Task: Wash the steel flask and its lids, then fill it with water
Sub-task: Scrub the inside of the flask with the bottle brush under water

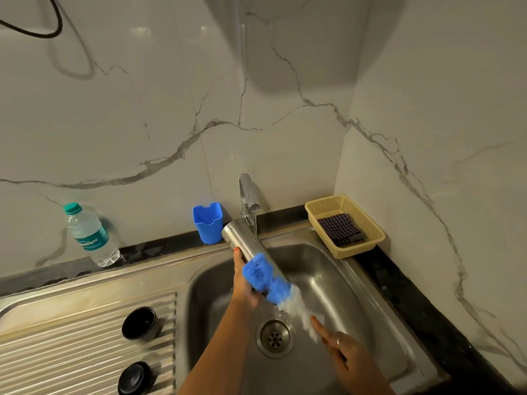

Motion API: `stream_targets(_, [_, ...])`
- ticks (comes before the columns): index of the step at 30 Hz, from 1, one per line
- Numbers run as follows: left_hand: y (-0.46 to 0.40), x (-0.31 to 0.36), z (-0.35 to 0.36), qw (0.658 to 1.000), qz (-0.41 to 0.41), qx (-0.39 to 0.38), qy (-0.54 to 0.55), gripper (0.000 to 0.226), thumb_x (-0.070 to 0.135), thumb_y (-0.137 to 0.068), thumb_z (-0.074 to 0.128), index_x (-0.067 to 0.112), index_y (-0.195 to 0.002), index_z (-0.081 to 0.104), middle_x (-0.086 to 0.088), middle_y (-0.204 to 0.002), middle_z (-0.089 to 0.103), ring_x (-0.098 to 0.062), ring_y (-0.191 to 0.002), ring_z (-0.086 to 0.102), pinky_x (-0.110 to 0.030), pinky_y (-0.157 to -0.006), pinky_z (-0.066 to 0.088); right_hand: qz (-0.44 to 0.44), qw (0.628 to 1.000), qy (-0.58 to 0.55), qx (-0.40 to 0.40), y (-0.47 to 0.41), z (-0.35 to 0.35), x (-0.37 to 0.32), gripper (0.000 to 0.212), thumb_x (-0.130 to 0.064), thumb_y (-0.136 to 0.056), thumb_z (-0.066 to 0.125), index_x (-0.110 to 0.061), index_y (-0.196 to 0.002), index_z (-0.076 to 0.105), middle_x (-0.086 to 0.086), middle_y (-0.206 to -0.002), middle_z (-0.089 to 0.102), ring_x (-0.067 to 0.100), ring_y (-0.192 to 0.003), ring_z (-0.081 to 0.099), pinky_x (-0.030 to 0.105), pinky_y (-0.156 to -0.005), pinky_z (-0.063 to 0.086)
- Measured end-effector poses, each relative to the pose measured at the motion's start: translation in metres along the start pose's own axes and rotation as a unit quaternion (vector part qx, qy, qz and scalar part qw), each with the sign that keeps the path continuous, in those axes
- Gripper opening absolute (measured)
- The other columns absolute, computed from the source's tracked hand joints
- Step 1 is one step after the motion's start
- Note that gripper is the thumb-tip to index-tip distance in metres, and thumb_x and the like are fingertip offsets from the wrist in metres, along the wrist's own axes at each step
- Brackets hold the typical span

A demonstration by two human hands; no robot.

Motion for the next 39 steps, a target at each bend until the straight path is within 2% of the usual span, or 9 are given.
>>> stream_targets(4, [-0.005, 0.0, 0.0, 1.0, 0.022, 0.013, 0.006, 0.068, 0.065, -0.091, 0.048, 0.016, -0.137, 0.052, -0.01, -0.102, 0.072, -0.026, -0.094, 0.07, -0.04, -0.081, 0.056, 0.018, 0.997, -0.039, 0.058, -0.028, -0.005, -0.018, 0.052, -0.012, -0.093, 0.055, -0.039, -0.137, 0.047, -0.025, -0.063, 0.05, -0.006, -0.053, 0.045, 0.003, -0.056, 0.032])
stream_targets(10, [-0.002, -0.006, 0.003, 1.0, -0.005, 0.022, -0.006, 0.066, 0.072, -0.088, 0.047, 0.019, -0.125, 0.059, -0.017, -0.119, 0.068, -0.036, -0.112, 0.063, -0.054, -0.103, 0.046, 0.015, 0.996, -0.047, 0.075, -0.054, -0.012, -0.023, 0.051, -0.014, -0.097, 0.052, -0.046, -0.136, 0.045, 0.005, -0.076, 0.069, -0.002, -0.049, 0.042, 0.011, -0.052, 0.034])
stream_targets(13, [-0.006, -0.001, -0.003, 0.999, -0.005, 0.032, 0.002, 0.072, 0.074, -0.087, 0.046, 0.018, -0.13, 0.059, -0.016, -0.118, 0.07, -0.038, -0.11, 0.065, -0.057, -0.102, 0.046, 0.003, 0.996, -0.056, 0.07, -0.008, -0.008, -0.013, 0.058, -0.01, -0.094, 0.059, -0.052, -0.133, 0.047, -0.004, -0.068, 0.065, -0.001, -0.059, 0.058, 0.011, -0.063, 0.04])
stream_targets(16, [-0.012, -0.003, -0.009, 1.0, -0.008, 0.03, 0.0, 0.078, 0.078, -0.082, 0.049, 0.018, -0.131, 0.057, -0.018, -0.118, 0.07, -0.039, -0.109, 0.066, -0.058, -0.1, 0.048, 0.035, 0.994, -0.067, 0.078, 0.011, -0.008, -0.006, 0.06, -0.015, -0.093, 0.06, -0.062, -0.126, 0.045, -0.007, -0.057, 0.058, -0.005, -0.051, 0.044, 0.014, -0.058, 0.041])
stream_targets(20, [-0.009, -0.009, 0.001, 1.0, -0.009, 0.008, 0.01, 0.079, 0.078, -0.083, 0.046, 0.019, -0.135, 0.056, -0.016, -0.119, 0.07, -0.038, -0.109, 0.067, -0.056, -0.102, 0.047, 0.031, 0.993, -0.055, 0.095, -0.039, -0.014, -0.024, 0.048, -0.019, -0.096, 0.054, -0.046, -0.134, 0.044, -0.014, -0.053, 0.053, -0.004, -0.046, 0.039, 0.007, -0.051, 0.029])
stream_targets(25, [0.002, -0.009, 0.017, 0.997, -0.025, -0.056, -0.036, 0.088, 0.084, -0.072, 0.053, 0.014, -0.126, 0.064, -0.019, -0.11, 0.07, -0.033, -0.091, 0.069, -0.046, -0.086, 0.054, 0.004, 0.997, -0.04, 0.06, -0.081, -0.016, -0.046, 0.051, -0.008, -0.097, 0.05, -0.044, -0.133, 0.045, -0.028, -0.057, 0.054, 0.004, -0.043, 0.04, 0.012, -0.047, 0.029])
stream_targets(29, [0.001, -0.005, 0.011, 0.998, -0.019, -0.061, -0.011, 0.08, 0.074, -0.081, 0.059, 0.013, -0.133, 0.058, -0.014, -0.107, 0.069, -0.031, -0.09, 0.069, -0.045, -0.083, 0.055, -0.012, 0.995, -0.059, 0.084, -0.035, -0.008, -0.036, 0.055, -0.017, -0.095, 0.052, -0.052, -0.136, 0.041, -0.007, -0.091, 0.073, 0.002, -0.062, 0.062, 0.018, -0.061, 0.046])
stream_targets(32, [0.005, -0.004, 0.009, 0.998, -0.014, -0.065, -0.017, 0.058, 0.063, -0.09, 0.051, 0.012, -0.117, 0.062, -0.009, -0.087, 0.069, -0.024, -0.074, 0.069, -0.037, -0.069, 0.057, 0.006, 0.994, -0.082, 0.078, -0.009, -0.003, -0.035, 0.064, -0.009, -0.09, 0.057, -0.051, -0.135, 0.042, -0.023, -0.063, 0.055, -0.009, -0.05, 0.042, 0.003, -0.058, 0.035])
stream_targets(39, [0.016, -0.019, 0.016, 0.995, -0.043, -0.072, -0.05, 0.088, 0.081, -0.078, 0.054, 0.01, -0.13, 0.061, -0.023, -0.125, 0.064, -0.039, -0.114, 0.062, -0.055, -0.109, 0.041, 0.034, 0.994, -0.044, 0.093, -0.101, -0.008, -0.054, 0.048, -0.009, -0.098, 0.049, -0.037, -0.137, 0.044, -0.025, -0.06, 0.055, -0.003, -0.058, 0.057, 0.006, -0.051, 0.037])
Point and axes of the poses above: each hand's wrist, its own y-axis away from the middle knuckle, its own z-axis out of the palm, x = y × z, the point moved 3 cm from there along -y, towards the middle knuckle
